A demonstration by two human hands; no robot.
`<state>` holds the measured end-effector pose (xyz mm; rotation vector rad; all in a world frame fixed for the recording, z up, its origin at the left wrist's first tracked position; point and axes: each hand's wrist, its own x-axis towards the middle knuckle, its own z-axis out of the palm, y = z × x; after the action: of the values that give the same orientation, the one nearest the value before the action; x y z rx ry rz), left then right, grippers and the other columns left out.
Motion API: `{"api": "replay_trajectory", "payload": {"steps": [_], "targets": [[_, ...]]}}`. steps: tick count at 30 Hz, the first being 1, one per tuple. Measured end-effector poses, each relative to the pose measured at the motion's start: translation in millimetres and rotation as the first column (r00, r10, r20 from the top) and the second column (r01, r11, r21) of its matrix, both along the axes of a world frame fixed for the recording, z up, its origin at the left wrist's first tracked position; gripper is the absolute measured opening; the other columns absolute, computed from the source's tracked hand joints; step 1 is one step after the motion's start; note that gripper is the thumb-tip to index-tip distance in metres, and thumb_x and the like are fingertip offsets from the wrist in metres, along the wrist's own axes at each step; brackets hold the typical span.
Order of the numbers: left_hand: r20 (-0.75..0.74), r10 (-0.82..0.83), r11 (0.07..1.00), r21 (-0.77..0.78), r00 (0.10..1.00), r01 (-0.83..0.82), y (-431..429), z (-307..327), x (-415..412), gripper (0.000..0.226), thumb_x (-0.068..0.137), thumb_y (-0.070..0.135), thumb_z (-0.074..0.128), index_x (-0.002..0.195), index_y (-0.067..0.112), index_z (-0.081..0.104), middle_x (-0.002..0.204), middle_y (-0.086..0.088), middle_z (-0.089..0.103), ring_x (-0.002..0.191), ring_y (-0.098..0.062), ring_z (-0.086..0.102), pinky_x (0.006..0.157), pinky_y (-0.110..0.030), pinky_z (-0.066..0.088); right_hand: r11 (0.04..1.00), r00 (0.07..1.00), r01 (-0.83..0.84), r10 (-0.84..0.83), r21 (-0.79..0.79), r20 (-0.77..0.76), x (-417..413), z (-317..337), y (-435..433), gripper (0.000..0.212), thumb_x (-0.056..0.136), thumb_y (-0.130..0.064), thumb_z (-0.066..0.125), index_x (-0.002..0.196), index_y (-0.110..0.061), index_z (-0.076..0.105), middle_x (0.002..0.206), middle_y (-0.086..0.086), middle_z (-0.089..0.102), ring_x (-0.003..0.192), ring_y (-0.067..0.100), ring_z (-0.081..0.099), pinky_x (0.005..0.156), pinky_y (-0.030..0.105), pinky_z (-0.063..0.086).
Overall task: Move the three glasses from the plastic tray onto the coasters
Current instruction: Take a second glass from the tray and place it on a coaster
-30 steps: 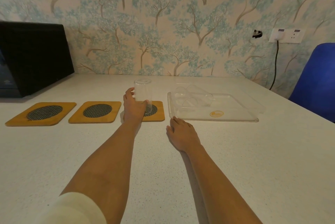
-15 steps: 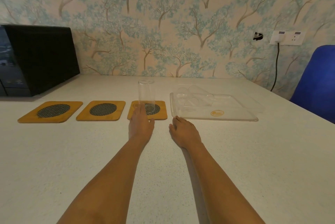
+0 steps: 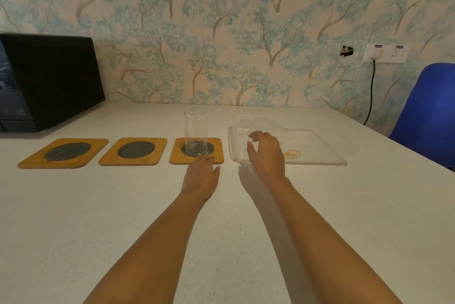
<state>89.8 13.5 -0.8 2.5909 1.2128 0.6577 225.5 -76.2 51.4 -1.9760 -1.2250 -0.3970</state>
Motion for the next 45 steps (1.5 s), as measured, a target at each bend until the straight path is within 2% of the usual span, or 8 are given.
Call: {"api": "replay_trajectory", "payload": {"steps": [5, 16, 21, 25, 29, 35, 39, 45], "targets": [[-0.001, -0.025, 0.999, 0.02, 1.0, 0.025, 2.5, 3.9, 10.9, 0.046, 0.099, 0.03, 0.035, 0.14, 0.009, 0.037, 0.151, -0.011, 0.034, 0.142, -0.025, 0.027, 0.117, -0.036, 0.022, 0.995, 0.995, 0.098, -0.098, -0.02, -0.007, 42.2, 30.8, 16.3, 0.031, 0.093, -0.02, 0.057, 0.122, -0.009, 0.06, 0.118, 0.013, 0.063, 0.113, 0.029, 0.055, 0.087, 0.039, 0.049], [-0.019, 0.006, 1.0, 0.005, 1.0, -0.006, 11.2, -3.4, 17.1, 0.05, 0.099, 0.035, 0.031, 0.143, 0.012, 0.03, 0.154, -0.007, 0.03, 0.144, -0.022, 0.022, 0.119, -0.036, 0.015, 0.895, 0.971, 0.221, -0.238, -0.387, 0.005, 101.9, 39.9, 56.3, 0.048, 0.094, -0.019, 0.053, 0.139, -0.006, 0.041, 0.139, 0.017, 0.045, 0.127, 0.034, 0.044, 0.102, 0.041, 0.041], [-0.009, 0.006, 1.0, 0.0, 1.0, -0.006, 11.7, -5.2, 16.2, 0.049, 0.099, 0.035, 0.031, 0.143, 0.013, 0.03, 0.154, -0.005, 0.029, 0.144, -0.02, 0.021, 0.119, -0.035, 0.014, 0.806, 0.96, 0.185, -0.271, -0.562, -0.071, 121.6, 39.4, 66.0, 0.059, 0.094, -0.031, 0.054, 0.144, -0.008, 0.032, 0.145, 0.017, 0.037, 0.134, 0.035, 0.037, 0.106, 0.043, 0.037], [-0.001, 0.009, 1.0, -0.005, 1.0, -0.009, 12.2, -6.2, 16.3, 0.049, 0.099, 0.035, 0.031, 0.144, 0.014, 0.03, 0.154, -0.005, 0.028, 0.144, -0.019, 0.02, 0.12, -0.035, 0.013, 0.783, 0.946, 0.112, -0.272, -0.612, -0.175, 128.9, 35.3, 71.0, 0.07, 0.092, -0.04, 0.056, 0.147, -0.008, 0.027, 0.148, 0.019, 0.036, 0.137, 0.037, 0.034, 0.109, 0.046, 0.034], [0.002, 0.01, 1.0, -0.002, 1.0, -0.01, 12.0, -6.7, 16.3, 0.049, 0.099, 0.035, 0.031, 0.144, 0.015, 0.03, 0.154, -0.005, 0.029, 0.144, -0.019, 0.021, 0.12, -0.035, 0.014, 0.805, 0.93, 0.031, -0.239, -0.592, -0.278, 129.8, 34.0, 73.7, 0.079, 0.089, -0.037, 0.063, 0.148, -0.006, 0.022, 0.149, 0.02, 0.036, 0.137, 0.038, 0.038, 0.107, 0.046, 0.037], [0.011, 0.014, 1.0, -0.002, 1.0, -0.014, 11.6, -6.0, 15.7, 0.049, 0.099, 0.035, 0.032, 0.144, 0.015, 0.031, 0.154, -0.005, 0.029, 0.144, -0.019, 0.022, 0.12, -0.035, 0.014, 0.822, 0.92, 0.029, -0.244, -0.569, -0.306, 127.4, 32.9, 73.5, 0.084, 0.08, -0.024, 0.075, 0.145, -0.004, 0.026, 0.143, 0.022, 0.04, 0.131, 0.039, 0.044, 0.099, 0.043, 0.043], [0.008, 0.015, 1.0, -0.002, 1.0, -0.015, 11.2, -6.4, 15.1, 0.049, 0.099, 0.036, 0.032, 0.144, 0.015, 0.031, 0.154, -0.004, 0.029, 0.144, -0.018, 0.022, 0.12, -0.035, 0.014, 0.908, 0.903, 0.06, -0.226, -0.415, -0.365, 131.3, 29.8, 71.6, 0.076, 0.078, -0.024, 0.076, 0.141, -0.006, 0.038, 0.138, 0.02, 0.048, 0.128, 0.036, 0.049, 0.098, 0.039, 0.046], [0.005, 0.015, 1.0, -0.014, 1.0, -0.015, 9.7, -4.8, 15.3, 0.05, 0.099, 0.037, 0.031, 0.144, 0.016, 0.03, 0.155, -0.004, 0.028, 0.144, -0.018, 0.02, 0.12, -0.035, 0.013, 0.986, 0.853, 0.103, -0.157, -0.134, -0.498, 134.3, 33.7, 62.8, 0.08, 0.077, -0.031, 0.076, 0.144, -0.01, 0.038, 0.14, 0.017, 0.05, 0.13, 0.033, 0.048, 0.102, 0.038, 0.043]]}}
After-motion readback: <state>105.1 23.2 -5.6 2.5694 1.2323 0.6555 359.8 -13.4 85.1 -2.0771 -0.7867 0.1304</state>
